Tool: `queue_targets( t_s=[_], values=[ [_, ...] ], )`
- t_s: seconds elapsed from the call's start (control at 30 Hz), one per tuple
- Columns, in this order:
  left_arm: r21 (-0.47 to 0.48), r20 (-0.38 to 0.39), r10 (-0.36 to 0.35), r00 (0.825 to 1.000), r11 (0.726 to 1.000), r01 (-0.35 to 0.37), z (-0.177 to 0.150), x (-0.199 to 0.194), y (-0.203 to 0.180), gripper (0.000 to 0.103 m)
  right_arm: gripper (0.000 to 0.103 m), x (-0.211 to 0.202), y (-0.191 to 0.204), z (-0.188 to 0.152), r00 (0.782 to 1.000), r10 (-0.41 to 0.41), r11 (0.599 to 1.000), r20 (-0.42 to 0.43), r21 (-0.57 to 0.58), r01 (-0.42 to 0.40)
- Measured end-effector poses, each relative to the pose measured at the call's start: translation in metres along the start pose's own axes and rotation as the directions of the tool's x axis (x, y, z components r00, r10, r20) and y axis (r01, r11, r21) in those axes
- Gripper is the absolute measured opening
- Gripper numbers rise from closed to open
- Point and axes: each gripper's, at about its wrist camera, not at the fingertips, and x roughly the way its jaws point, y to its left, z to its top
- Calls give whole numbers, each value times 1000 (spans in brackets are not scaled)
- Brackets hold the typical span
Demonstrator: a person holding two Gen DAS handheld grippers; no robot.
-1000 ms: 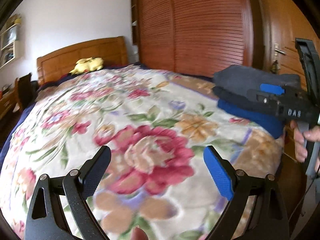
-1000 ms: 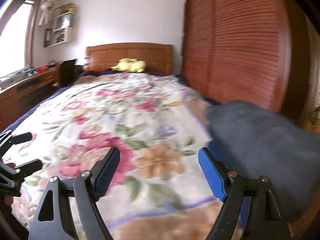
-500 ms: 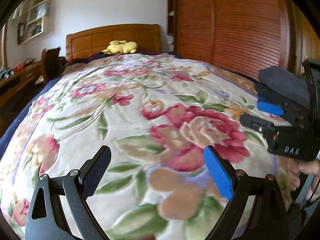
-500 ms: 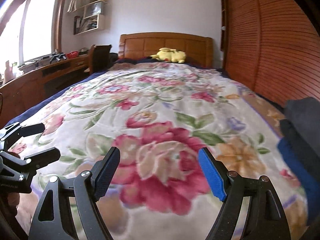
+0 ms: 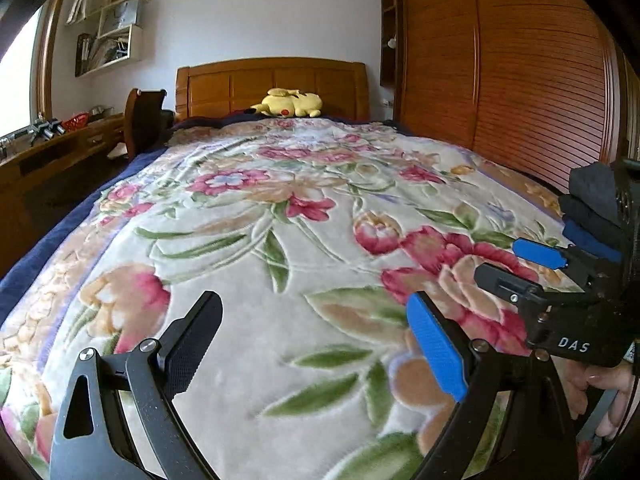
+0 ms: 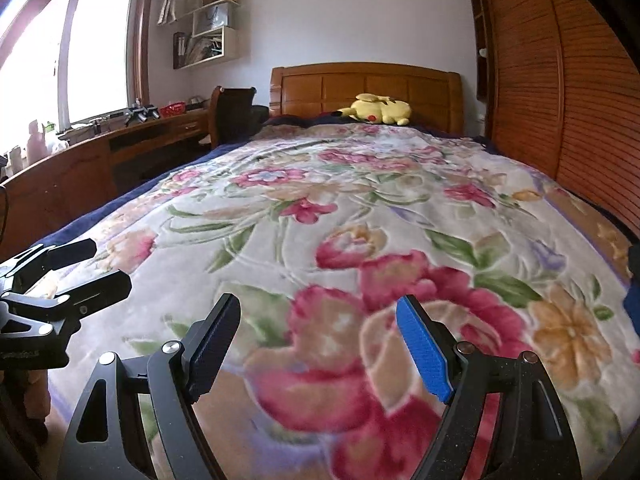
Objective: Fold large clothes
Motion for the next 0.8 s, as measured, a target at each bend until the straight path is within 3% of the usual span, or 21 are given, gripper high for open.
queue_targets(
  t_s=[0.4,0.8],
  values=[
    [13,106,62,992,998,-64,2,-15,-2,94,82,-1,0,-15,990,-21,999,140,-22,24],
    [4,107,78,991,997,-79,-2,-16,0,94,82,2,4,-24,984,-31,1000,175,0,31]
  ],
)
